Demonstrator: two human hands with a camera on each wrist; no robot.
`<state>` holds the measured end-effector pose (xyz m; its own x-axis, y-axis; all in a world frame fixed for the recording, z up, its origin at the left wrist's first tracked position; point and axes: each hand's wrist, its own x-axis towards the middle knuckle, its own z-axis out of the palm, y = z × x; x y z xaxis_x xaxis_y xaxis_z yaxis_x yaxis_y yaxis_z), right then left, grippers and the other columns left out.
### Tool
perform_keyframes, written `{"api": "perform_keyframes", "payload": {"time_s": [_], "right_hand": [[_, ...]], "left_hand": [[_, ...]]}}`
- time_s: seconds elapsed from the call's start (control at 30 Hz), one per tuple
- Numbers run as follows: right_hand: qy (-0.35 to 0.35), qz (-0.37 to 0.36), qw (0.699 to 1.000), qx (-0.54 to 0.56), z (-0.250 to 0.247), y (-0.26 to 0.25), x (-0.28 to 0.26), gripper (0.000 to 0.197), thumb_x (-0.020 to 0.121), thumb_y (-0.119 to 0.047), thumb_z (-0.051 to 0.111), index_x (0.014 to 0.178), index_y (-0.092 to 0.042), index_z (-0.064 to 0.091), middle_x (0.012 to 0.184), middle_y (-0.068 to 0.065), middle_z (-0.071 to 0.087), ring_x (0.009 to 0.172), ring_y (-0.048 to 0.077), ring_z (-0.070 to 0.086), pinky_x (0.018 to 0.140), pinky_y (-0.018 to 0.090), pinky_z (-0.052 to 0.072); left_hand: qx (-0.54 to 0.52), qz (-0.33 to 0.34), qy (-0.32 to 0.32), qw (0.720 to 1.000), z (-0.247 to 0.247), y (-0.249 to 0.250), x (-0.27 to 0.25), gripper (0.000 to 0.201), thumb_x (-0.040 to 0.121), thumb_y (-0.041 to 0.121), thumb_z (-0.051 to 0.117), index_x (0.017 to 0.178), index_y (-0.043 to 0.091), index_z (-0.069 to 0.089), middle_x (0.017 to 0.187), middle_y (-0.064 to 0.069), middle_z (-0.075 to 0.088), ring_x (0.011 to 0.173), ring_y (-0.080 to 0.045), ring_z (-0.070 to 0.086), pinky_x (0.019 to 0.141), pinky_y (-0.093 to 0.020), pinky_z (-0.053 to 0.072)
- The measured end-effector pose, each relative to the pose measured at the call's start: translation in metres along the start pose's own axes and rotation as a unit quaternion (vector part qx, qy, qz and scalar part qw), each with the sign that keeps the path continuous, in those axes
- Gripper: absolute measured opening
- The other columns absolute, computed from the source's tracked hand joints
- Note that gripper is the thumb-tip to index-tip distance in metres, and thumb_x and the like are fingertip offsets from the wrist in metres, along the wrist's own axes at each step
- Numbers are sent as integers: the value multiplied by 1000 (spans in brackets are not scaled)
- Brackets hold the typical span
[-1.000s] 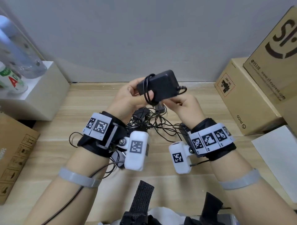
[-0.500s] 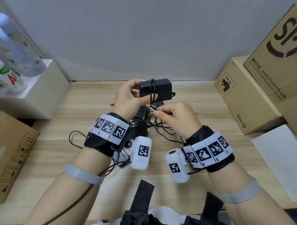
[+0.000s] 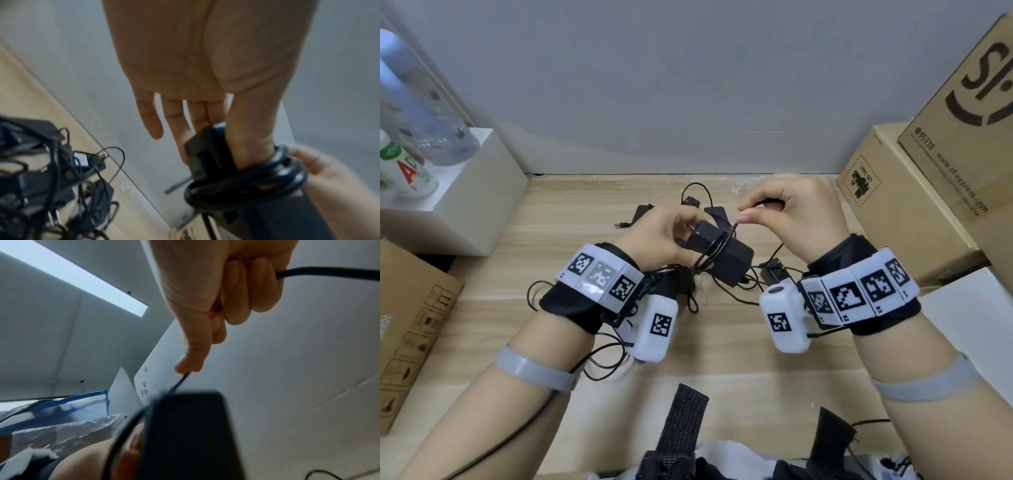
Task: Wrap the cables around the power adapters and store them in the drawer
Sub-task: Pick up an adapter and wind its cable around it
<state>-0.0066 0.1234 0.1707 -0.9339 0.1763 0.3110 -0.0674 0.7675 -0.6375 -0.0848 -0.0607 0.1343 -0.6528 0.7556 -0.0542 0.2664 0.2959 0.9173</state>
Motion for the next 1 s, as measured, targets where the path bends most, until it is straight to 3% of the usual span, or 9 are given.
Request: {"api": "perform_keyframes", "payload": {"time_s": [0.17, 0.3, 0.37, 0.43, 0.5, 0.57, 0.7, 0.83, 1.0], "right_hand": [[-16, 62, 992, 105, 5, 15, -2, 11, 80, -18, 68, 79, -28, 72, 69, -20, 64, 69, -12, 59, 68, 6, 44], [-52, 104, 987, 111, 19, 18, -9, 25, 84, -11, 63, 66, -24, 73, 46, -24, 57, 51, -10, 49, 53, 7, 35], [-72, 122, 983, 114, 28, 18, -12, 36, 84, -21, 62, 49, -30, 64, 46, -7, 58, 48, -3, 41, 53, 18, 32], [-91, 109, 983, 117, 37, 13, -16, 38, 82, -42, 55, 58, -13, 62, 64, 21, 59, 60, 14, 43, 61, 28, 32], [-94, 94, 984, 116, 42, 9, -19, 41, 83, -41, 53, 68, -3, 59, 72, 28, 57, 64, 25, 47, 64, 32, 35], [-109, 86, 986, 94, 44, 7, -20, 35, 89, -30, 56, 69, -1, 59, 68, 24, 57, 69, 33, 51, 64, 32, 37], [-145, 80, 983, 77, 42, 5, -24, 40, 90, -34, 55, 59, -9, 60, 52, 9, 41, 55, 17, 38, 58, 28, 30], [-141, 37, 989, 26, 36, -3, -27, 18, 88, -32, 59, 86, -23, 74, 72, -4, 70, 70, 13, 60, 69, 32, 49], [-72, -3, 997, 8, 19, -10, -23, 11, 78, -30, 69, 82, -23, 75, 76, -9, 69, 73, 14, 62, 70, 39, 51]], "left_hand": [[-183, 36, -42, 982, -8, 3, -4, 53, 44, 26, 87, 92, 24, 64, 86, 10, 71, 84, -5, 65, 74, -17, 50], [-291, 79, 15, 953, -2, 6, -1, 68, 48, 40, 88, 102, 13, 56, 90, 7, 70, 83, -8, 65, 67, -24, 56], [-328, 86, 50, 939, 2, 8, 2, 70, 50, 36, 88, 105, 11, 54, 91, 7, 70, 85, -7, 65, 67, -24, 56], [-321, 91, 94, 938, 5, 8, 5, 63, 50, 26, 88, 103, 14, 56, 89, 9, 70, 84, -5, 64, 72, -22, 54], [-298, 86, 126, 942, 7, 10, 6, 51, 52, 15, 79, 98, 17, 56, 85, 11, 69, 81, -4, 63, 72, -20, 52], [-274, 80, 150, 947, 9, 12, 7, 47, 54, 9, 77, 95, 18, 56, 81, 14, 68, 78, -2, 61, 71, -18, 51], [-231, 62, 202, 950, 11, 15, 6, 46, 54, 19, 80, 93, 23, 57, 82, 10, 63, 75, -13, 56, 69, -26, 51], [-153, 46, 251, 955, 8, 14, 9, 43, 63, -2, 80, 87, 25, 55, 79, 9, 60, 61, 2, 53, 60, -16, 48], [-51, 16, 196, 979, 0, 3, 5, 48, 60, -3, 81, 83, 31, 58, 81, 10, 63, 67, -3, 57, 61, -17, 47]]}}
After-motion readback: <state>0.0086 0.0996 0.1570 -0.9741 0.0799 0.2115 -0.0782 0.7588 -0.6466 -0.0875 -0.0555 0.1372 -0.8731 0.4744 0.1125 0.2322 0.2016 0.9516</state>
